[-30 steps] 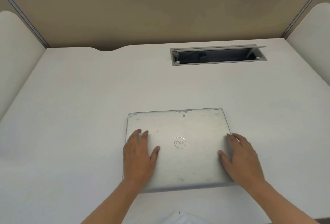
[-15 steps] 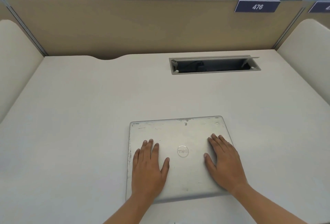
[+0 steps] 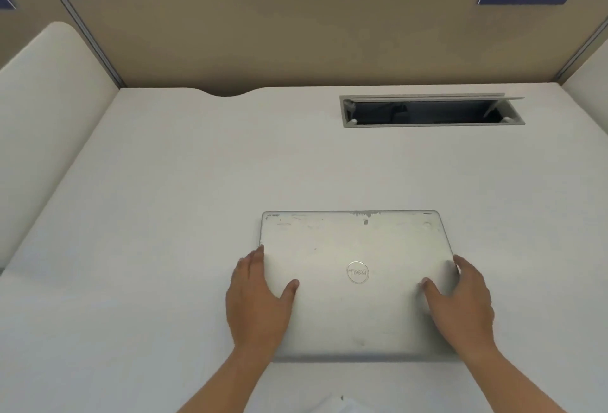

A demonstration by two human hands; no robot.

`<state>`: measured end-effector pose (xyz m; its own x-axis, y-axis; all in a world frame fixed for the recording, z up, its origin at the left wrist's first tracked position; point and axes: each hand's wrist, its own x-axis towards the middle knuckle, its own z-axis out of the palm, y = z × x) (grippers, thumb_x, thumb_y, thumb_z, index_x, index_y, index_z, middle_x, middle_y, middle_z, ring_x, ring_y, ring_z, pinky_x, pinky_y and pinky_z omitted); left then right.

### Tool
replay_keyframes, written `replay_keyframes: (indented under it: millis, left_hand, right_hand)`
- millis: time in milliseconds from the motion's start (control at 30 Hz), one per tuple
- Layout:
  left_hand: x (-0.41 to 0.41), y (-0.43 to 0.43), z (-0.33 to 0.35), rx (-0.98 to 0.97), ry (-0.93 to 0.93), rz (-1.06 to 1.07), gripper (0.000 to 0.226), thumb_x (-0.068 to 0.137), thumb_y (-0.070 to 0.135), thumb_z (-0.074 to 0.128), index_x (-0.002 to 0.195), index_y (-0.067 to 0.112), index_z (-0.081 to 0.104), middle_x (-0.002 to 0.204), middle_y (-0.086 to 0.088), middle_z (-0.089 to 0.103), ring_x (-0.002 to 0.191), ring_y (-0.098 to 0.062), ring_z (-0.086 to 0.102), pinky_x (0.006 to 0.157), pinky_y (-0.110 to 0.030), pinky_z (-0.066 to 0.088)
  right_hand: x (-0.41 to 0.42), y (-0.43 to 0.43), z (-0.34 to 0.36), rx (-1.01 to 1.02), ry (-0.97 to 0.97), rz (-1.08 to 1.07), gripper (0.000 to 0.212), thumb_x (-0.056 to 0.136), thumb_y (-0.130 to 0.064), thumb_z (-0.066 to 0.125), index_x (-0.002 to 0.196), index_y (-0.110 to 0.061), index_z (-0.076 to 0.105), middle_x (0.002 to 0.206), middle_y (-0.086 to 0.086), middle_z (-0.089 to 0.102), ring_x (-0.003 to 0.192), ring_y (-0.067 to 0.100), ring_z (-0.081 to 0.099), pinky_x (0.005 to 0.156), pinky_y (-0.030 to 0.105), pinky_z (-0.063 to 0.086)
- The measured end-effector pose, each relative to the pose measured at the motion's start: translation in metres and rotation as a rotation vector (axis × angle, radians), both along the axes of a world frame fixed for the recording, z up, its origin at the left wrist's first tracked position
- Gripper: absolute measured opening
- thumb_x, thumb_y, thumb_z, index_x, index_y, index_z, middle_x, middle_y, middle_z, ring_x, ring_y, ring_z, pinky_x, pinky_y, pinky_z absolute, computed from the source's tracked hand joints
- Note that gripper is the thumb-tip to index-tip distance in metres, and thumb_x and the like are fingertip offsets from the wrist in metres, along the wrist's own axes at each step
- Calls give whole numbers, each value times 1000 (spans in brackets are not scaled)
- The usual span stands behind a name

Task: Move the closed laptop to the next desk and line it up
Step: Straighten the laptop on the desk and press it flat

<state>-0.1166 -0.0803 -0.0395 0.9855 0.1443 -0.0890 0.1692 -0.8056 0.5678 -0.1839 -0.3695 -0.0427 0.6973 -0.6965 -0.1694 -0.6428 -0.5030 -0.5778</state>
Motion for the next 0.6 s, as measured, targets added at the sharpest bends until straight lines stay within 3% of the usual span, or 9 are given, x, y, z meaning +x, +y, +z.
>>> replay_keyframes:
  millis: [67,167,333,467,533,600]
  left_hand:
    - [4,7,4,-26,134,89,94,71,54,74,149,20,34,150,-3,44,138,-24,41,107,-42,40]
    - [10,7,5,-91,271,147,91,70,56,74,145,17,40,143,-5,47,131,-27,47,102,-44,44]
    - [9,9,2,-121,322,204,75,69,40,81,135,18,53,130,-4,63,116,-29,60,86,-38,46]
    - [14,8,6,-193,366,237,64,62,38,87,117,16,62,113,-3,70,93,-26,62,75,-34,45]
    - [23,8,8,-273,433,261,65,58,35,90,109,13,56,107,-6,68,91,-28,62,80,-38,51]
    - [33,8,8,-357,494,273,71,56,29,93,108,8,49,106,-10,62,95,-33,62,84,-44,54]
  right_hand:
    - [-6,-4,0,72,24,-43,76,80,-35,70,144,-12,36,148,8,43,136,30,39,107,49,36]
    - [-13,-10,1,80,68,-12,74,79,-33,71,142,-10,40,143,10,48,132,30,43,105,48,38]
    - [-7,-18,2,155,81,-97,59,83,-33,65,136,-10,49,133,10,57,123,32,51,98,45,42]
    - [7,-23,-1,292,70,-176,29,92,-32,53,106,-8,62,102,13,66,94,36,59,84,43,48]
    - [14,-24,-1,329,85,-227,32,94,-40,48,83,-10,52,87,14,55,82,32,51,75,38,38]
    - [20,-26,-3,348,83,-282,35,94,-44,46,81,-12,44,83,13,46,79,30,44,72,37,32]
